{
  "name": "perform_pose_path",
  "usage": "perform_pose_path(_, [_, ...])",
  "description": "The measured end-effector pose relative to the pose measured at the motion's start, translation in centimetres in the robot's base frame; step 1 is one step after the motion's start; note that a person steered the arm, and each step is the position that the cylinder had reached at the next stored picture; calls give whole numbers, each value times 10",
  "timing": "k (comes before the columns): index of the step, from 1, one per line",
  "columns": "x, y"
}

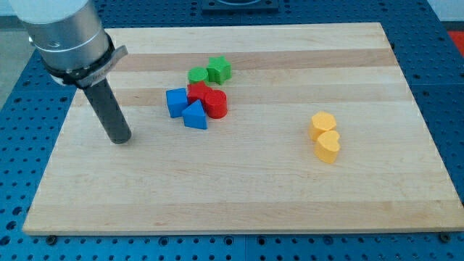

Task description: Move blue blocks towards the yellow blocks

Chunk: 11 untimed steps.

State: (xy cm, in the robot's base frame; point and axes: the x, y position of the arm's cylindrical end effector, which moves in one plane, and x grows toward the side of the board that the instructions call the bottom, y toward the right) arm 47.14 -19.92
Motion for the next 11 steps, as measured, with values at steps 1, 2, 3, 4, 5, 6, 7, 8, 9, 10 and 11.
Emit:
perform_pose_path(1, [-2, -24])
perform_pose_path(2, [-16, -34])
perform_pose_path(3, [-55, -31])
perform_pose_path(4, [-88, -21])
perform_pose_path(5, [-90, -13])
perform_pose_path(6, [-90, 32])
perform_pose_path(7, [-90, 62])
perform_pose_path(8, [-76, 64])
perform_pose_path(9, [-45, 70])
perform_pose_path(10, [-20, 92])
perform_pose_path(11, [-12, 127])
